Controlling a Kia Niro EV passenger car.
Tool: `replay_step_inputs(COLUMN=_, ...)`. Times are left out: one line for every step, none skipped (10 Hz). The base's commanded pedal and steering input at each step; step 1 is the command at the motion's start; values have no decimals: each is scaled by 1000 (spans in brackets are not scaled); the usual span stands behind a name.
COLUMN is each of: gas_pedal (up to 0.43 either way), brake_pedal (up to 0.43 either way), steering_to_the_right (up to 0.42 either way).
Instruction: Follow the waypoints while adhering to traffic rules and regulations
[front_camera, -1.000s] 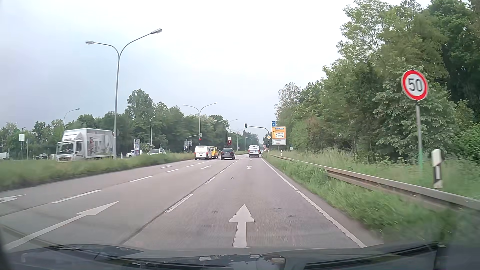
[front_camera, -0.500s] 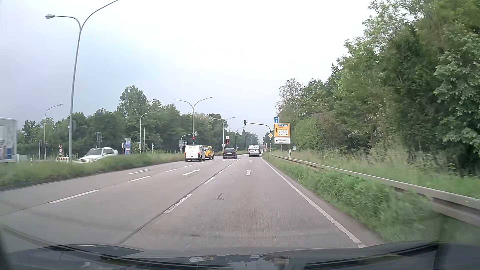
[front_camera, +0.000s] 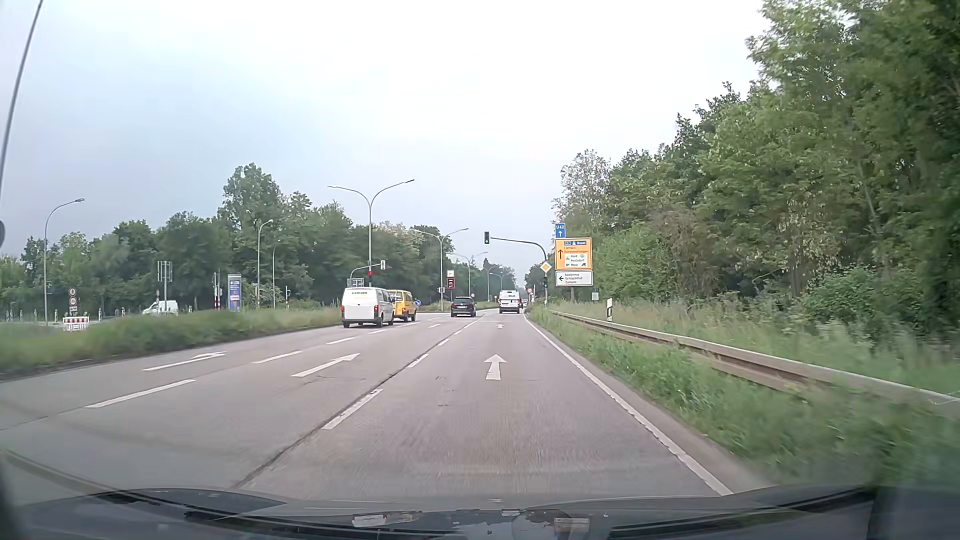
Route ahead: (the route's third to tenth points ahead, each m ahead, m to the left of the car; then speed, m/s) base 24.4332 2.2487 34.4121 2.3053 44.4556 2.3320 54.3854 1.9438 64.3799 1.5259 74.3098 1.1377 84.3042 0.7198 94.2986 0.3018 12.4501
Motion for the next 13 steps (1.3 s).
replay_step_inputs(gas_pedal=118, brake_pedal=0, steering_to_the_right=1)
replay_step_inputs(gas_pedal=118, brake_pedal=0, steering_to_the_right=1)
replay_step_inputs(gas_pedal=118, brake_pedal=0, steering_to_the_right=1)
replay_step_inputs(gas_pedal=118, brake_pedal=0, steering_to_the_right=1)
replay_step_inputs(gas_pedal=118, brake_pedal=0, steering_to_the_right=1)
replay_step_inputs(gas_pedal=118, brake_pedal=0, steering_to_the_right=1)
replay_step_inputs(gas_pedal=118, brake_pedal=0, steering_to_the_right=1)
replay_step_inputs(gas_pedal=118, brake_pedal=0, steering_to_the_right=1)
replay_step_inputs(gas_pedal=118, brake_pedal=0, steering_to_the_right=1)
replay_step_inputs(gas_pedal=118, brake_pedal=0, steering_to_the_right=1)
replay_step_inputs(gas_pedal=118, brake_pedal=0, steering_to_the_right=1)
replay_step_inputs(gas_pedal=118, brake_pedal=0, steering_to_the_right=1)
replay_step_inputs(gas_pedal=118, brake_pedal=0, steering_to_the_right=1)
